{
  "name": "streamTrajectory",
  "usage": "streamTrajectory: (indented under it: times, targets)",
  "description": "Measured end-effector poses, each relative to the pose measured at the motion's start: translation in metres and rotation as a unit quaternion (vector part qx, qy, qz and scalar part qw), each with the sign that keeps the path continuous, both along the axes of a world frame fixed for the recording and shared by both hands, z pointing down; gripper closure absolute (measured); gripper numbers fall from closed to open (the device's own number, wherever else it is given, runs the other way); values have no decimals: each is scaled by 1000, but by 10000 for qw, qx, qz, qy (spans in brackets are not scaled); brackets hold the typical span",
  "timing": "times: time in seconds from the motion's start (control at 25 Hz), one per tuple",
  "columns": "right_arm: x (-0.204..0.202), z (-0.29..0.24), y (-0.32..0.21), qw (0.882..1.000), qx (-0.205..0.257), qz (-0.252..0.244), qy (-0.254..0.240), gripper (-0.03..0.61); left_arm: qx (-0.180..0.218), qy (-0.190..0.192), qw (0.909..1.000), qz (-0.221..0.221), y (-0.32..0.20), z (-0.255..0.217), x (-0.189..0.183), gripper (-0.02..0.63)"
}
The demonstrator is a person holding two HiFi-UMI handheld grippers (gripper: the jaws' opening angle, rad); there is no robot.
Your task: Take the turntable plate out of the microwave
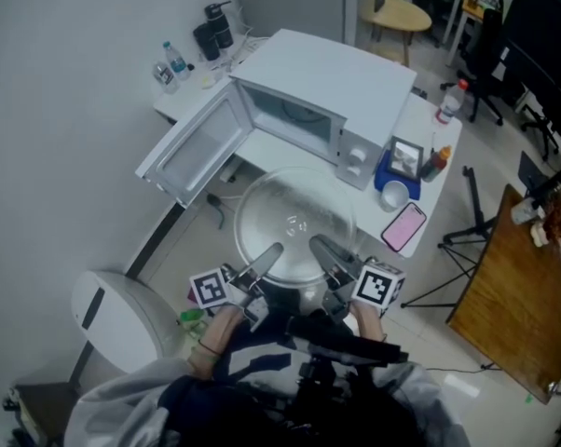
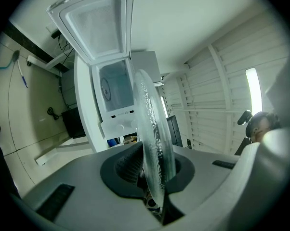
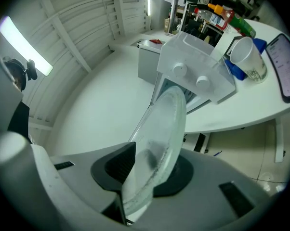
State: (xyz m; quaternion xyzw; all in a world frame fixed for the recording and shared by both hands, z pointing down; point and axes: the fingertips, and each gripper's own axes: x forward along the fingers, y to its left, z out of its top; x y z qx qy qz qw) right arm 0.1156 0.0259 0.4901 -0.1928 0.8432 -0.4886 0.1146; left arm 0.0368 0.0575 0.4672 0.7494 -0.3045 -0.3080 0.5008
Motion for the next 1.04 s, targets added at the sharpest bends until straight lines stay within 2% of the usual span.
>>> streamTrajectory:
  times: [0.4,1.04]
  targets:
    - [6,-7,2,9997,80,219,39,493,32,102,9998,162,-1,-2,5,581]
    - [-4,-14,16,9995,184,235,33,492,3,309,9995,77,15,-5,-6,581]
